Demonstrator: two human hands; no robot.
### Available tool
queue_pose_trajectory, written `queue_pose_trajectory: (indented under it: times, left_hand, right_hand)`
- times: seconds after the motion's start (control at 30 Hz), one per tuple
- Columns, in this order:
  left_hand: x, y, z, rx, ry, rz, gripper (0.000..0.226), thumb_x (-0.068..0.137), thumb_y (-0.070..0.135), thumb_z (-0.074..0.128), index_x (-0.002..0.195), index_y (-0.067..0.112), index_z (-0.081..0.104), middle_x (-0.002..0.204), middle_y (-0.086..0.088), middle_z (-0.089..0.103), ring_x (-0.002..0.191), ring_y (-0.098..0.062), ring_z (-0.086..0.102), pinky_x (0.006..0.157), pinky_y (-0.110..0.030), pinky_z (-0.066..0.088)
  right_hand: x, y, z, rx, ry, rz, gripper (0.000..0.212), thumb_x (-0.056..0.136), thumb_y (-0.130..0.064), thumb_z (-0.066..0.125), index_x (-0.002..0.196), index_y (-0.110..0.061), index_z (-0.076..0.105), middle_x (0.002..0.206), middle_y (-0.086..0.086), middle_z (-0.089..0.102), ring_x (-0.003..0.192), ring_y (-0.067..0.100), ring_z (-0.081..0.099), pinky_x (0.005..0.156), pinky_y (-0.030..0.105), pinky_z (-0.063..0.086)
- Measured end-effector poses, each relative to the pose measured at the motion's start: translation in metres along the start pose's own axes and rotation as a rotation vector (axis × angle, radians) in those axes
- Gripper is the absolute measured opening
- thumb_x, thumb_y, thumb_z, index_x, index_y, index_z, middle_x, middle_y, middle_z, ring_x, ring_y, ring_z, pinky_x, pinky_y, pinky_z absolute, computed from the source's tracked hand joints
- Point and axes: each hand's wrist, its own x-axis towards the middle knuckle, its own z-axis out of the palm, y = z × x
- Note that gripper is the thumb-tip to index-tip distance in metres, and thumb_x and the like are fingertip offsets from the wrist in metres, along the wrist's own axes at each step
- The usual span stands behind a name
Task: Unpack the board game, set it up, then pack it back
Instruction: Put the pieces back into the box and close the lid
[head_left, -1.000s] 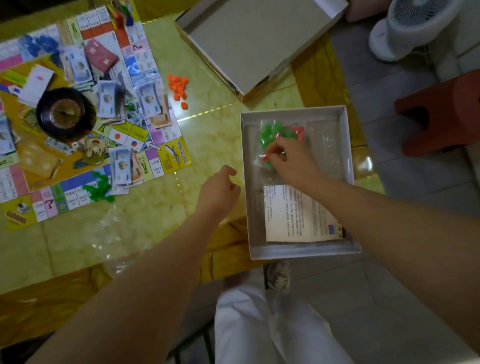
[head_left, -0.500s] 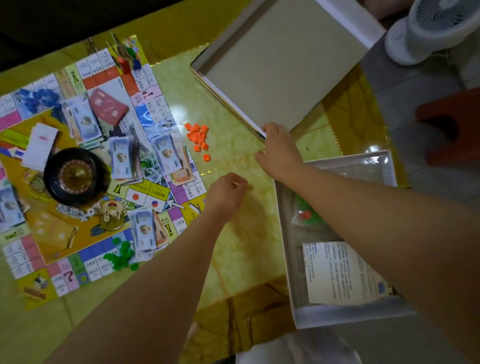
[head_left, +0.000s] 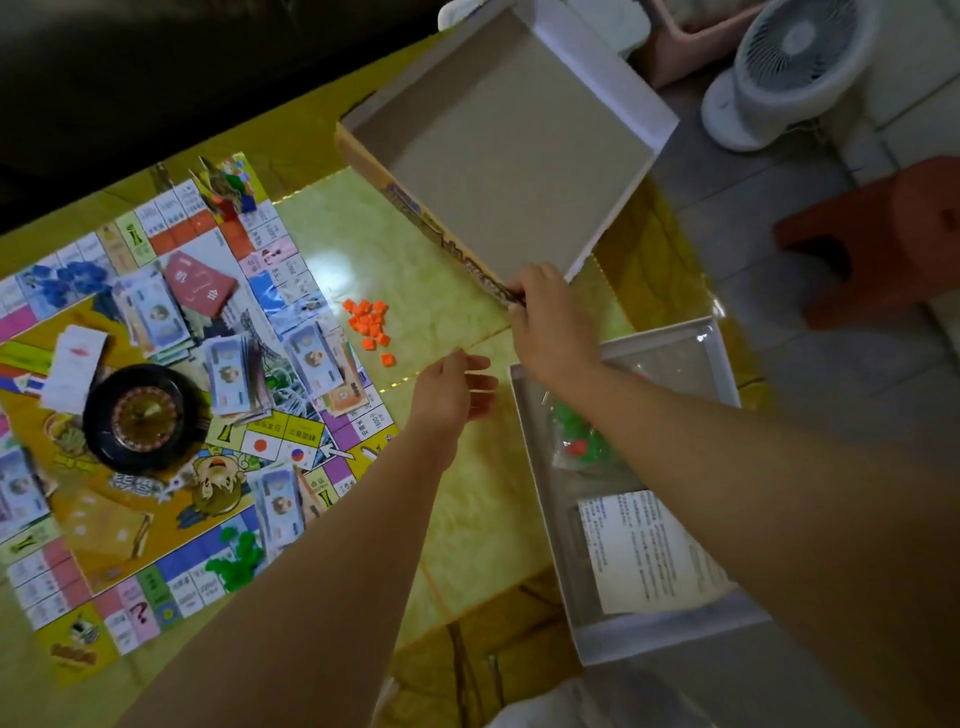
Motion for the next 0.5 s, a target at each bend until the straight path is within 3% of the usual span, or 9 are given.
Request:
queue_pose_trajectory:
  times: [0.1,0.2,0.37,0.43,0.5]
  left_hand:
    - [-0.018,0.016,0.017,-0.042,-0.048,0.04,0.047,0.105,0.032,0.026,0.101,0.005,0.064,0.083,-0.01,0.067,0.071,-0.023,0.06,0.067,-0.03,0.048]
    - [-0.037,0.024,0.037,-0.077,-0.121,-0.052,0.059,0.104,0.047,0.02,0.091,0.01,0.065,0.082,-0.008,0.069,0.076,-0.023,0.063,0.073,-0.032,0.049]
    - [-0.067,0.032,0.071,-0.278,-0.337,-0.205,0.089,0.093,0.07,0.005,0.108,0.003,0.061,0.094,-0.015,0.065,0.091,-0.027,0.061,0.084,-0.038,0.047]
    - [-0.077,0.035,0.086,-0.389,-0.362,-0.181,0.09,0.089,0.074,0.004,0.109,0.007,0.06,0.103,-0.013,0.062,0.103,-0.026,0.056,0.1,-0.04,0.039]
    - [-0.083,0.04,0.099,-0.489,-0.316,-0.108,0.083,0.09,0.075,0.007,0.102,0.015,0.064,0.105,-0.009,0.061,0.103,-0.024,0.053,0.095,-0.039,0.04]
  right_hand:
    - [-0.015,0.0,-0.027,0.084,0.056,0.01,0.014,0.095,-0.008,0.051,0.108,-0.01,0.056,0.114,0.008,0.055,0.101,0.026,0.054,0.081,0.038,0.043]
    - [-0.033,0.005,-0.051,0.093,0.068,-0.015,0.012,0.095,-0.017,0.054,0.106,-0.013,0.057,0.109,0.006,0.059,0.098,0.026,0.055,0.073,0.033,0.037]
    - [-0.064,0.012,-0.08,0.421,0.06,-0.032,0.007,0.088,-0.013,0.062,0.091,-0.016,0.056,0.072,-0.01,0.05,0.071,0.015,0.047,0.064,0.029,0.035]
    - [-0.075,0.014,-0.094,0.556,0.067,-0.029,0.011,0.087,-0.01,0.063,0.091,-0.015,0.053,0.079,-0.006,0.056,0.076,0.015,0.052,0.067,0.031,0.04]
    - [-0.083,0.015,-0.106,0.699,0.065,0.021,0.013,0.088,-0.007,0.062,0.094,-0.016,0.055,0.09,0.001,0.062,0.084,0.017,0.058,0.074,0.032,0.046]
